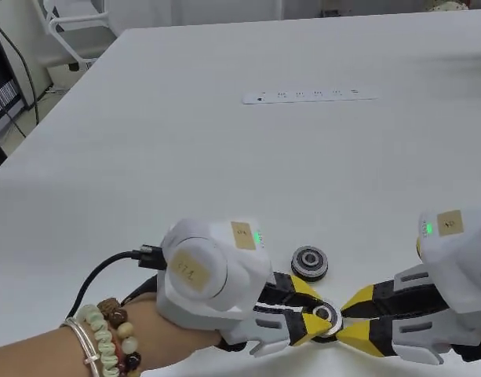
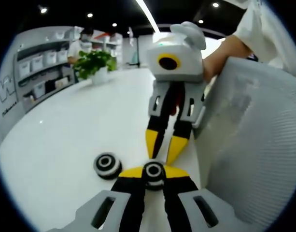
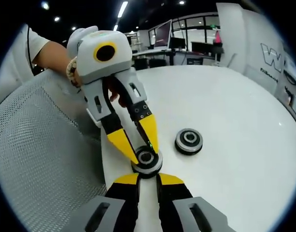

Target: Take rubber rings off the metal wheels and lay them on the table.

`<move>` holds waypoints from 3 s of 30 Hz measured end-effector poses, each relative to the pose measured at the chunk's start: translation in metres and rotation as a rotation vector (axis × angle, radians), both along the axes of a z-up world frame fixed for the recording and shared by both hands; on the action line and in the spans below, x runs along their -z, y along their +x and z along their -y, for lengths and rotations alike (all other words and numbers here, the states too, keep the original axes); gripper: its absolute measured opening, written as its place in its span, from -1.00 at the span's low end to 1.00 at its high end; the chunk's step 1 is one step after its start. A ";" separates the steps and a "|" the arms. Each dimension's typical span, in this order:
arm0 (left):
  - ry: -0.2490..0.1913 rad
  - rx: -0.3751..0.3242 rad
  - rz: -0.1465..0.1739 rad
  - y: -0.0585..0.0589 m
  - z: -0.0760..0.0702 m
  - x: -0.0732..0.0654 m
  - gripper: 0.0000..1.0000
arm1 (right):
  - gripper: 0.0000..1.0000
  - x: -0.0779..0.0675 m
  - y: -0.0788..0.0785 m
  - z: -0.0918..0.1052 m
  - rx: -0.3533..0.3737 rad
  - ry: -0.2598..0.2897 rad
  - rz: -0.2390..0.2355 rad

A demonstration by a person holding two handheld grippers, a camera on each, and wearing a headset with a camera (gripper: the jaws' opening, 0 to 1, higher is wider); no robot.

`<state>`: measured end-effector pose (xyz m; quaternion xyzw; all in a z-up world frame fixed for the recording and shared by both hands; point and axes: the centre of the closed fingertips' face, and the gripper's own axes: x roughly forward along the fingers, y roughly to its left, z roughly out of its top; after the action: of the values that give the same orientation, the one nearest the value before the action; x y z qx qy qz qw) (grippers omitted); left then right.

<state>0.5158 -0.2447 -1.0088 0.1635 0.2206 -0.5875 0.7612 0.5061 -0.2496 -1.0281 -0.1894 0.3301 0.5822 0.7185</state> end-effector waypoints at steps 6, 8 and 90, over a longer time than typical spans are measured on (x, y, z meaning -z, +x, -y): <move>-0.001 -0.003 -0.003 0.000 -0.001 0.000 -0.72 | -0.99 -0.001 0.005 0.002 -0.003 -0.019 0.048; -0.004 -0.003 -0.002 0.000 -0.001 0.000 -0.72 | -1.00 -0.001 0.003 0.002 -0.001 -0.020 0.026; 0.020 0.001 0.022 0.000 0.000 -0.003 -0.70 | -1.00 -0.020 0.009 -0.005 0.432 0.332 -0.559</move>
<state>0.5162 -0.2444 -1.0055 0.1778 0.2180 -0.5837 0.7617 0.5147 -0.2443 -1.0086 0.1694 0.4468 0.4921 0.7277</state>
